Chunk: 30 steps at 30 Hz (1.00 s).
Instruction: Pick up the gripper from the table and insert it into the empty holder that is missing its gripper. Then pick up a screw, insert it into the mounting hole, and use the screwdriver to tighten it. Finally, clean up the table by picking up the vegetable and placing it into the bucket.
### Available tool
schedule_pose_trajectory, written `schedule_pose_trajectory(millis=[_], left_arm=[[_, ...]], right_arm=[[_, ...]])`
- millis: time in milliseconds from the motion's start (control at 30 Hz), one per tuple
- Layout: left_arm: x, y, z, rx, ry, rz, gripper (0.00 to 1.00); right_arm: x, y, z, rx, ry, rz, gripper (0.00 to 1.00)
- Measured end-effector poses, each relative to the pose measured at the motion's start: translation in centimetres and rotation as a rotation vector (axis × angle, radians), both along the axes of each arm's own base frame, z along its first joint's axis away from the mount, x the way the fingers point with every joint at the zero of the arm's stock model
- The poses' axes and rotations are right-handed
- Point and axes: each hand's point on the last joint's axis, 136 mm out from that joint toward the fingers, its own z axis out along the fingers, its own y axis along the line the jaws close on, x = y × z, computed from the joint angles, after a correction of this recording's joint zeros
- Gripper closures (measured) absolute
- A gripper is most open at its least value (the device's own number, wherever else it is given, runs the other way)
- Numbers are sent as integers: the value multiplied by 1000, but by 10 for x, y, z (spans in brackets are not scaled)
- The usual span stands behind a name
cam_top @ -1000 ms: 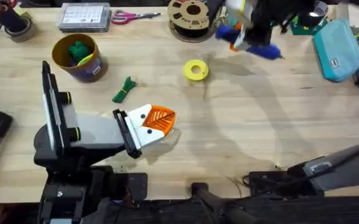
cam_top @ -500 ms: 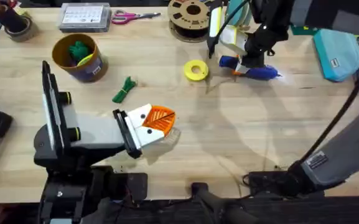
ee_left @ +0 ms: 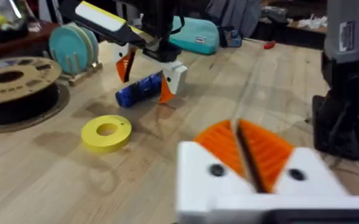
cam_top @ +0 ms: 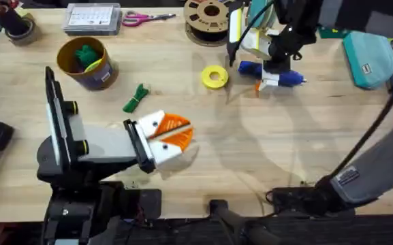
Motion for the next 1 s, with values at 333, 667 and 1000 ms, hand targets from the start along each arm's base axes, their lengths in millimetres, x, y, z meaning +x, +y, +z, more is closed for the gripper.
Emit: schedule_pose_trajectory(millis=[333,667,1000], left_arm=[[0,0,0,-1,1,1,15],[25,15,22,-49,-2,179,17],[41,35,65,56,232,347,16]], right_arm=[[1,10,103,171,-231,-179,6],[-14,11,211,492,-440,-569,6],[-81,3,286,797,-483,-853,6]])
